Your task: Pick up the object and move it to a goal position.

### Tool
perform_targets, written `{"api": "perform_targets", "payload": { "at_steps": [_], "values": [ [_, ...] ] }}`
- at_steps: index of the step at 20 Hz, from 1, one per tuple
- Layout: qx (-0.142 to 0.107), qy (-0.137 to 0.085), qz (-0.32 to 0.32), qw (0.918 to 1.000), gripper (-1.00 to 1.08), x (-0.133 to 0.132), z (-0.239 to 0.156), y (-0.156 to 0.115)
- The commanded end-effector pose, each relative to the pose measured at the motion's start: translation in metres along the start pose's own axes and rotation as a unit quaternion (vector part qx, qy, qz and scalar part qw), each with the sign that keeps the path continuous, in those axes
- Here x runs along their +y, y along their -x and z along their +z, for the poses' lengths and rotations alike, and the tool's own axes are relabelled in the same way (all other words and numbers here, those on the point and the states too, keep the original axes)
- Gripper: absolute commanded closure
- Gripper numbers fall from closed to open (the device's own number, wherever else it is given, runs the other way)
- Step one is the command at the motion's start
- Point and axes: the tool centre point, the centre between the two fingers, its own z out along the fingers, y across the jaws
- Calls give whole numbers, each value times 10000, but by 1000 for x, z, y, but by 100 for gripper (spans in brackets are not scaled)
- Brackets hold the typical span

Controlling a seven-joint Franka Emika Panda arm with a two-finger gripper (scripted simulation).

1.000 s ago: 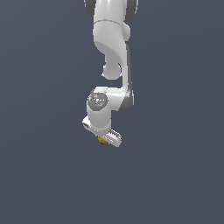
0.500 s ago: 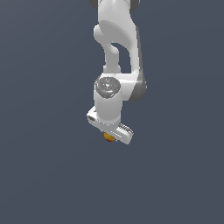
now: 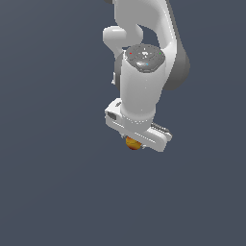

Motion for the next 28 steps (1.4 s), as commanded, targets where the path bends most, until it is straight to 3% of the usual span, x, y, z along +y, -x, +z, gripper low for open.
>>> {"api": "perform_targets", "payload": {
  "at_steps": [1, 13, 28],
  "values": [
    [2, 0, 2, 10000, 108, -13, -26, 1],
    [1, -2, 0, 10000, 108, -59, -109, 4],
    [-2, -7, -4, 10000, 108, -89, -162, 4]
  ]
}}
